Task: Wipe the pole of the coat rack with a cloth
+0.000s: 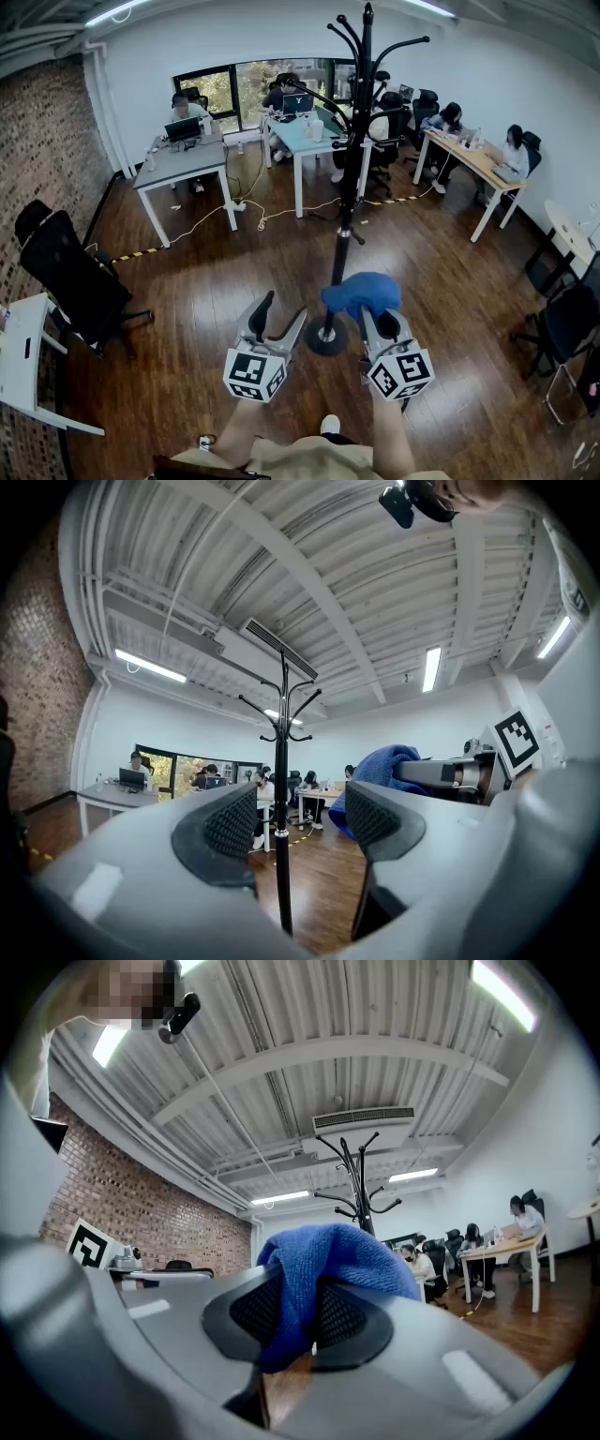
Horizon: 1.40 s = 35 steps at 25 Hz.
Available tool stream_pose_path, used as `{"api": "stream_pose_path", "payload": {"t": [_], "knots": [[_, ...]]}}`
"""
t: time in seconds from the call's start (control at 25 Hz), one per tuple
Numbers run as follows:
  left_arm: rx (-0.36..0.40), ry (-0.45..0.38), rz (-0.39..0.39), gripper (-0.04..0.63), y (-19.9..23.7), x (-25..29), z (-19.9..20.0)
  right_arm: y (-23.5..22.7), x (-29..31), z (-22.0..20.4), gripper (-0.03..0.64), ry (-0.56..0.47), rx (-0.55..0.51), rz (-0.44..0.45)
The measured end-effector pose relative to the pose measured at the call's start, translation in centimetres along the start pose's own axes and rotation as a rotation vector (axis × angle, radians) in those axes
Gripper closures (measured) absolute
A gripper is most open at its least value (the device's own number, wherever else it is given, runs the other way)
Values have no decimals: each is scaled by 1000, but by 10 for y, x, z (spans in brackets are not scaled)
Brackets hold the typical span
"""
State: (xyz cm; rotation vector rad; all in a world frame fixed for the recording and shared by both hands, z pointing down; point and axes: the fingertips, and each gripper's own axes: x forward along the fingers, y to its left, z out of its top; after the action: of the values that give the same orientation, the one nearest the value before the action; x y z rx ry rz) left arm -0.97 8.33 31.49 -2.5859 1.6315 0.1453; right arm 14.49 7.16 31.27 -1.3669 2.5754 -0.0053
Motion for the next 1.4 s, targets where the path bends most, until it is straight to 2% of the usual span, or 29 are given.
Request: {"api": "stream_pose_path", "payload": {"t": [0.24, 0.44, 0.56, 0.68, 0.92, 1.2, 1.4], "knots": [[-7, -7, 15, 324, -24, 68, -7, -66, 18, 9, 549, -7, 3, 26], [9, 20, 28, 324, -18, 92, -18, -84, 34, -9, 549, 2, 52, 56], [8, 31, 30, 324, -3, 107, -27, -86, 48, -16, 549, -1, 44, 69], [2, 37, 2, 324, 8, 128, -36, -98, 62, -24, 548, 10, 34, 32], [14, 47, -109, 325, 12, 171, -45, -141, 85, -36, 548, 45, 44, -101], [-9, 28, -185, 325, 63, 207, -41, -145, 151, -22, 546, 30, -42, -146], [-32, -2, -228, 327, 103, 219, -38, -143, 216, 11, 546, 2, -193, -171]]}}
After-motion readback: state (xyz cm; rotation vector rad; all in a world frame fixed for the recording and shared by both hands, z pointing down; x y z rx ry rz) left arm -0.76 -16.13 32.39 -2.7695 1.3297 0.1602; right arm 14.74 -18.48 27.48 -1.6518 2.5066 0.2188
